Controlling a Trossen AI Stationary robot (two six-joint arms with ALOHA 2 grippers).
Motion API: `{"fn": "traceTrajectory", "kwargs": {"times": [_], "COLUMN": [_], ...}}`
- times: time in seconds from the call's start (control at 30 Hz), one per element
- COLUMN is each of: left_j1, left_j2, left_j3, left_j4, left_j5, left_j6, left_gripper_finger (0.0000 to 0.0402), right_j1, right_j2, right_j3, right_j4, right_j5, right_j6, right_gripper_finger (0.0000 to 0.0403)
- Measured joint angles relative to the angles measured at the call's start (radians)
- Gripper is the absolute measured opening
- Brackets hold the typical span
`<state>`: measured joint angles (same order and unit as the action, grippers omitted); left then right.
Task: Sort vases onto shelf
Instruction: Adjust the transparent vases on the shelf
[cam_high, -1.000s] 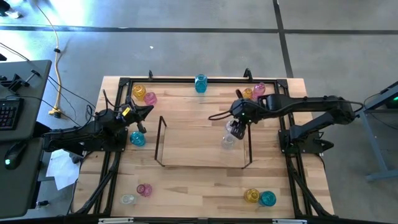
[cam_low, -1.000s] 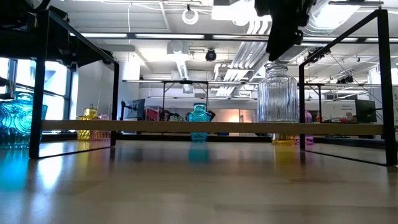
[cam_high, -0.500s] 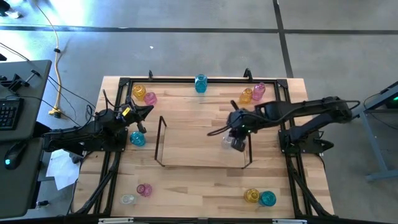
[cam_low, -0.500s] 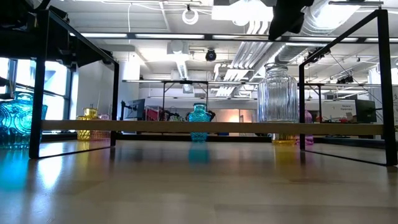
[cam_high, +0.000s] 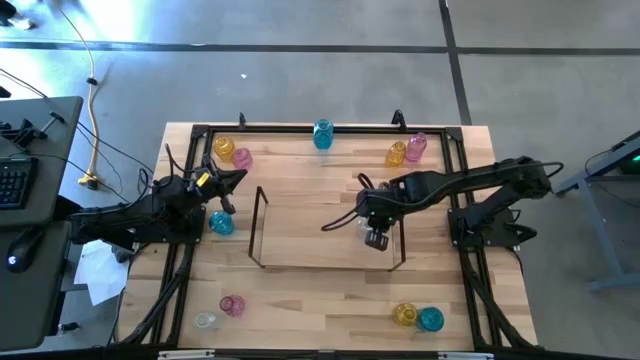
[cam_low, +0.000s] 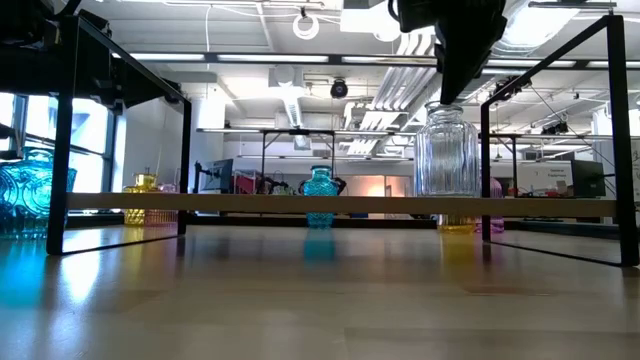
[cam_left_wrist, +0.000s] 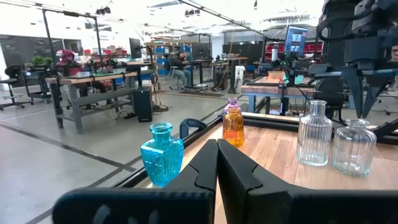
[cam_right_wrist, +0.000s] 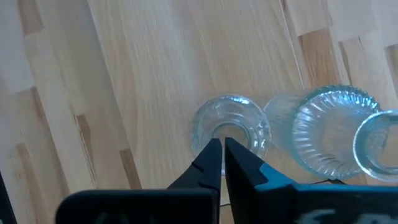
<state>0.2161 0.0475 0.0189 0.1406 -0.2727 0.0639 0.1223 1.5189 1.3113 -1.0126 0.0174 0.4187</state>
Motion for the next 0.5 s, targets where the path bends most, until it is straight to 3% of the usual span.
{"fn": "traceTrajectory", "kwargs": {"times": [0.5], "left_j1": [0.000], "left_j2": [0.000], "left_j3": [0.000], "left_j4": [0.000], "left_j5": [0.000], "left_j6": [0.000], "left_gripper_finger": [0.0000], "right_j1": [0.000], "right_j2": [0.050], "right_j3": [0.000], "right_j4": [-0.064], "right_j5": [0.003], "right_j6": [0.023], "right_gripper_finger": [0.0002]}}
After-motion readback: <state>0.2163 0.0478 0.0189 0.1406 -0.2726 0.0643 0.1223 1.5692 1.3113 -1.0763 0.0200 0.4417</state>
